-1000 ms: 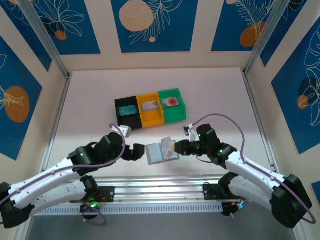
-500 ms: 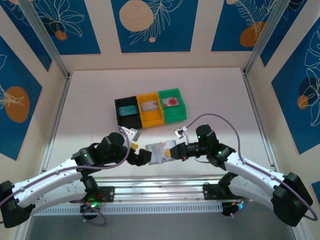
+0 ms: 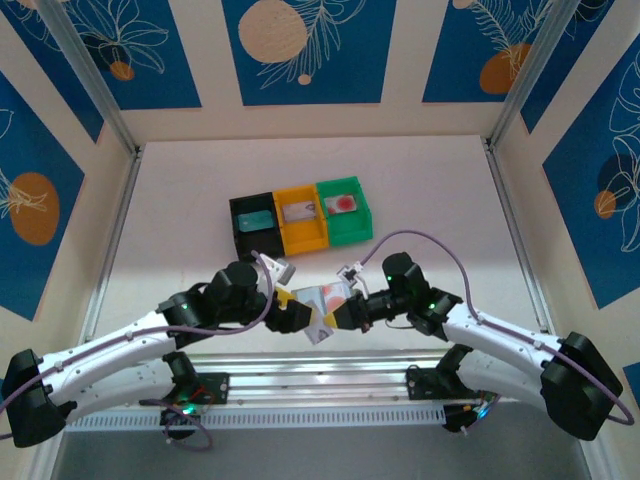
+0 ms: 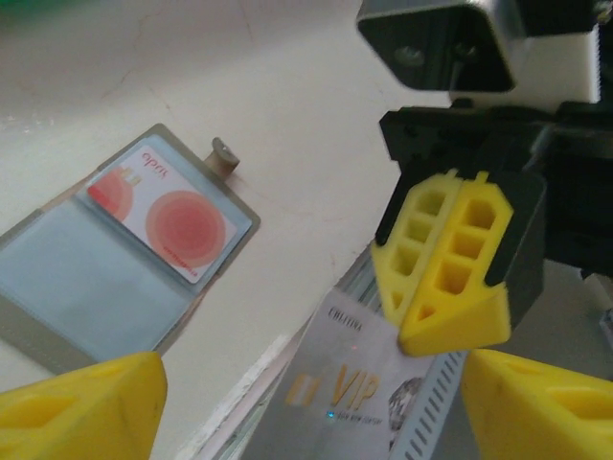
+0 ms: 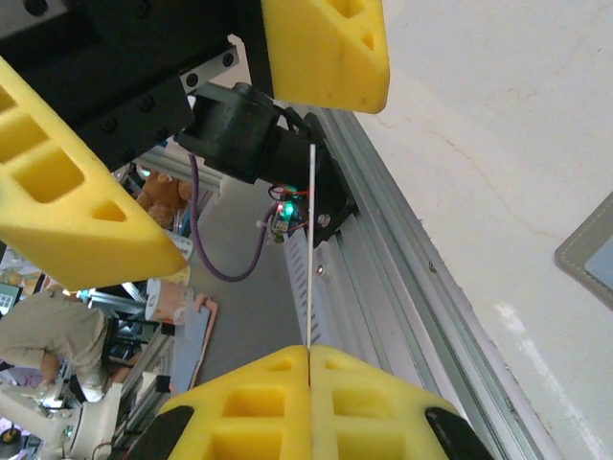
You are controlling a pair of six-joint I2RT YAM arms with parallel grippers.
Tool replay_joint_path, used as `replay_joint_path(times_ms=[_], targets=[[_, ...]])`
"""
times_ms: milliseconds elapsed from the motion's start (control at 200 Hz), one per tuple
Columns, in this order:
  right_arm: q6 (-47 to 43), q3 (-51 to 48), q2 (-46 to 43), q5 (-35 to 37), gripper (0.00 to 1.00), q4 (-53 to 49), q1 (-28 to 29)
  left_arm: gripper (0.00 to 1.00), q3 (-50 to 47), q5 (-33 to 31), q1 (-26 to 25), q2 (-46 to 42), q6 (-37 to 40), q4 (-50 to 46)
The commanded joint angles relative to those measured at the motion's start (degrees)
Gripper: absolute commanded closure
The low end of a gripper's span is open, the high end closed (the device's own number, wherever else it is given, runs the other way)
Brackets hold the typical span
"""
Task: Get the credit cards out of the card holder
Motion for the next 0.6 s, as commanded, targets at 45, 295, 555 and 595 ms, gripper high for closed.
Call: replay_joint_path(times_ms=[45,295,555,595], targets=[[-2.0,1.4,1.2,-2.4,1.00,1.4,1.0,0.26,-0.8,2.7,0.4,0.3,0.6,2.5],[-2.4,1.7,1.7,-2.4,1.00,1.9,1.5,0.39,-1.0,4.8,0.4,1.9,0.2,4.2],[-2.4,1.4,2.0,-3.6,1.00,3.5,2.0,0.53,-1.8,6.4,0.4,2.1,-0.1,5.9],[-2.5,1.5,2.3,-3.6,1.00,3.5,2.0,0.56,-1.9,6.7,0.4,2.1,-0.2,6.1]])
